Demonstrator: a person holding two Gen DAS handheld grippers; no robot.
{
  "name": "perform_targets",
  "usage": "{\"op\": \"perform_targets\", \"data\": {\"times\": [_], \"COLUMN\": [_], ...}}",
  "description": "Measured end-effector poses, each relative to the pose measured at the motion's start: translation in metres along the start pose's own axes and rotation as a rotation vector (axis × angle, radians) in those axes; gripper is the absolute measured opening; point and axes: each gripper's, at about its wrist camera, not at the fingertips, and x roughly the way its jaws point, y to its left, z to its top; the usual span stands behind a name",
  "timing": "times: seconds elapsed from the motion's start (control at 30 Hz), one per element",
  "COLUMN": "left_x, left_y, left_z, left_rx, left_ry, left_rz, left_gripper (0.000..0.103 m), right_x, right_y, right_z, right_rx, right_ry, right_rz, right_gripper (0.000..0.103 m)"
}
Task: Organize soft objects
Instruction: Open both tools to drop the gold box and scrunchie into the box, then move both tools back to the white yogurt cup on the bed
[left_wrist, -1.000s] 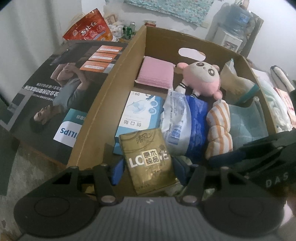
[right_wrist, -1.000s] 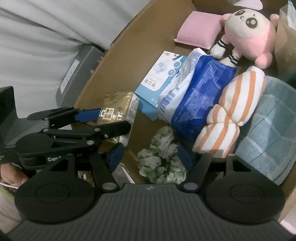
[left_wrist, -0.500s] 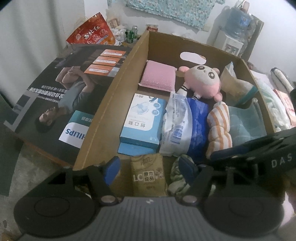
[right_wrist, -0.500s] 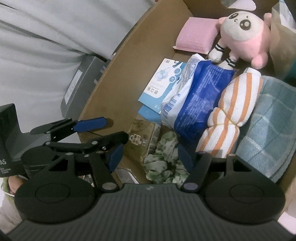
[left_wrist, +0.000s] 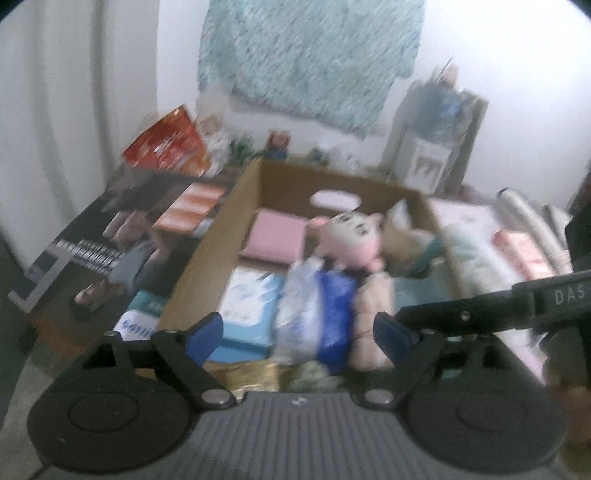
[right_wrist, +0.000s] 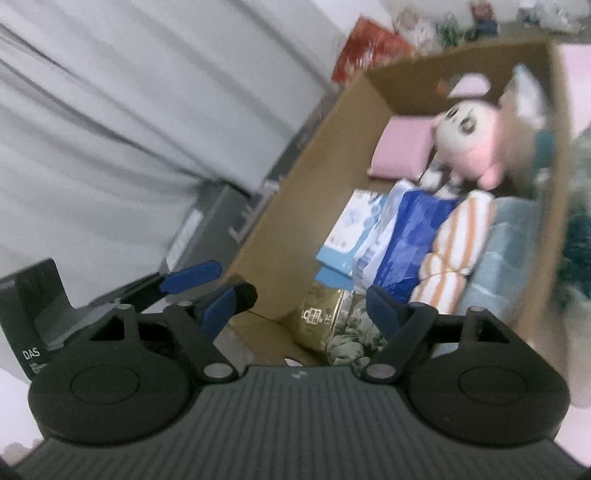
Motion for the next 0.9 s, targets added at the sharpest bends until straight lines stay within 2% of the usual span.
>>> {"op": "perform_targets", "data": {"times": [0.23, 0.4, 0.53, 0.73, 0.9], "left_x": [-0.016, -0.009, 0.001, 0.02, 0.051], "left_y": [-0.063, -0.12, -0.167, -0.241, -0.294], "left_z": [-0.012, -0.025, -0.035, -0.06, -0.075], "left_rx": [0.021, 0.07, 0.125, 0.243, 0.33], "left_ry": [-0.078, -0.055, -0.025, 0.012, -0.001], "left_rz": [-0.16, -0.267, -0.348, -0.445, -0.485], "left_gripper": [0.098, 0.098, 0.098, 0.098, 0.098], "right_x": [-0.107, -0.181, -0.225, -0.266, -0.274], "right_y": [-0.038, -0.073, -0.098, -0.138, -0.169], "right_z": [-0.038, -0.081, -0.111, -0.145, -0.147], "right_rx": [0.1, 0.18, 0.206, 0.244, 0.227], "right_ry": [-0.224, -0.369, -0.446, -0.519, -0.531], "right_rz": [-0.044, -0.152, -0.259, -0.377, -0.421], "right_gripper": [0.082, 0.082, 0.082, 0.082, 0.074]}}
